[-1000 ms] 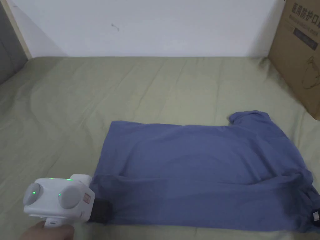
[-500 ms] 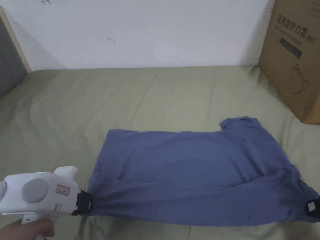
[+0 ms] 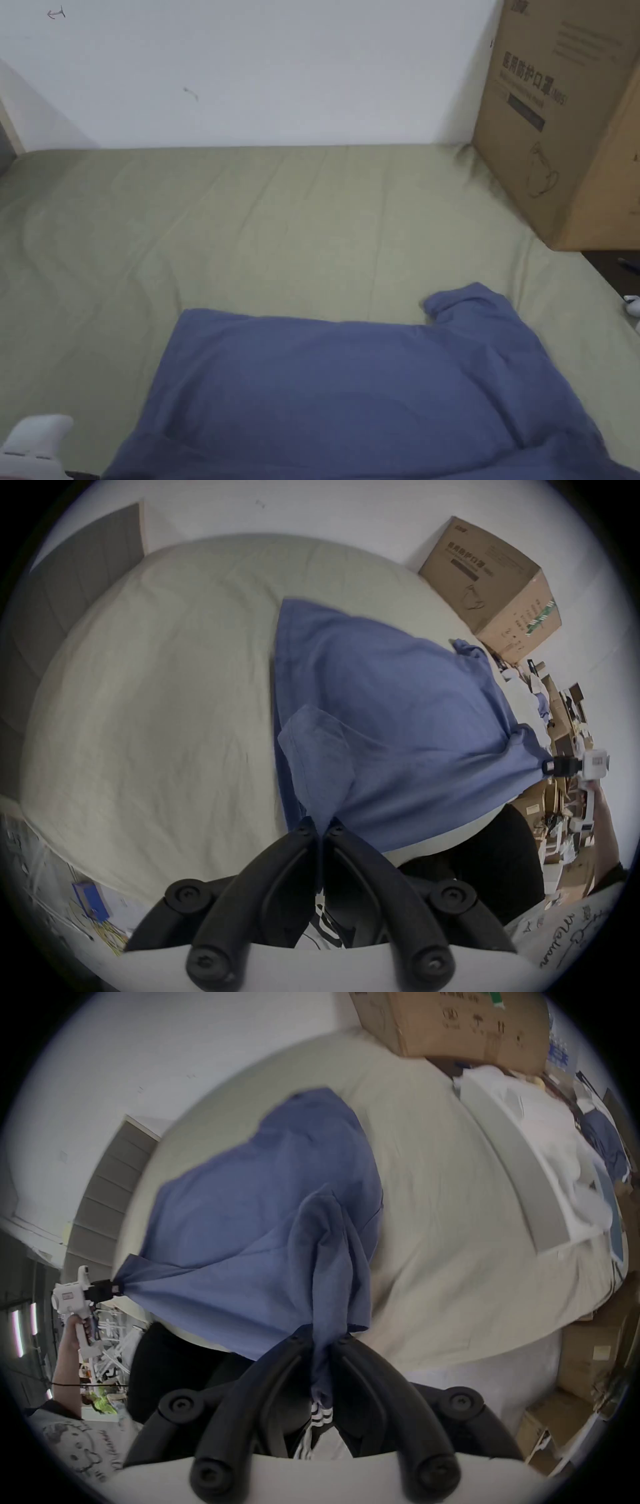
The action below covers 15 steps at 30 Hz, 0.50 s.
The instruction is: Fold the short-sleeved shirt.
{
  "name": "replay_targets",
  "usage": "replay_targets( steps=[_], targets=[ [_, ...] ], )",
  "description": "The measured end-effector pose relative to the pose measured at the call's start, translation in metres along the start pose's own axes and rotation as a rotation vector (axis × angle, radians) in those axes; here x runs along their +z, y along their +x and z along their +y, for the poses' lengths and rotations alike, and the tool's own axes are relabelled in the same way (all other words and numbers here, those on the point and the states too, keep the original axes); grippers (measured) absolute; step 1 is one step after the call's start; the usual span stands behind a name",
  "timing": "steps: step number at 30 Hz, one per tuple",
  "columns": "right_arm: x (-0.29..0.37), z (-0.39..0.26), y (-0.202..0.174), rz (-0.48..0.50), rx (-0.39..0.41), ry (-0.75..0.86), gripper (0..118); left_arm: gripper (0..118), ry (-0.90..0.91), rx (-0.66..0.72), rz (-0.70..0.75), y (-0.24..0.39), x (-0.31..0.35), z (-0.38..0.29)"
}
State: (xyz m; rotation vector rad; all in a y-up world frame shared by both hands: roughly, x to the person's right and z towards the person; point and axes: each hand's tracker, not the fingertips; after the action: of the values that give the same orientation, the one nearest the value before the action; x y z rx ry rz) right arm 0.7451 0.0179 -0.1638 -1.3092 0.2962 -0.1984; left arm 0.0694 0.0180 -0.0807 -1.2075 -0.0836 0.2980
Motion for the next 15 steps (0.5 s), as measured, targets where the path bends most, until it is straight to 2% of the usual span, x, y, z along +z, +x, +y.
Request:
replay_targets(
  steps=[2,3,4,5,6,7,8,11,13,15],
  targets=[
    [-0.027,-0.006,0.005,-0.03,-0.055,-0.051,9,5,-0.016,0.047,0.014,0.004,-0.025,-0.011],
    [-0.037,-0.008,0.006,-0.047,-0.068,-0.046,16,27,-0.015,0.059,0.032,0.004,-0.033,-0.016],
    [-0.044,-0.011,0.005,-0.05,-0.078,-0.031,34,50,0.008,0.057,0.045,0.004,-0.036,-0.022],
    [-0.045,-0.014,0.004,-0.057,-0.089,-0.014,61,69,0.038,0.048,0.085,0.001,-0.041,-0.021],
    [-0.043,-0.016,0.002,-0.069,-0.093,0.0,109,98,0.07,0.032,0.085,0.002,-0.037,-0.021],
    [-0.04,-0.016,0.001,-0.085,-0.098,0.019,117,111,0.091,0.033,0.084,0.004,-0.03,-0.021],
    [-0.033,-0.017,-0.004,-0.085,-0.099,0.03,109,116,0.1,0.037,0.091,0.006,-0.024,-0.02],
    [-0.006,-0.013,-0.008,-0.078,-0.124,0.148,105,116,0.207,0.028,0.086,0.013,0.007,-0.012],
    [0.012,-0.01,-0.021,-0.076,-0.128,0.234,108,116,0.293,0.018,0.09,0.026,0.03,-0.006],
    [0.033,-0.01,-0.044,-0.039,-0.122,0.349,111,116,0.38,0.015,0.028,0.046,0.056,-0.002]
  ],
)
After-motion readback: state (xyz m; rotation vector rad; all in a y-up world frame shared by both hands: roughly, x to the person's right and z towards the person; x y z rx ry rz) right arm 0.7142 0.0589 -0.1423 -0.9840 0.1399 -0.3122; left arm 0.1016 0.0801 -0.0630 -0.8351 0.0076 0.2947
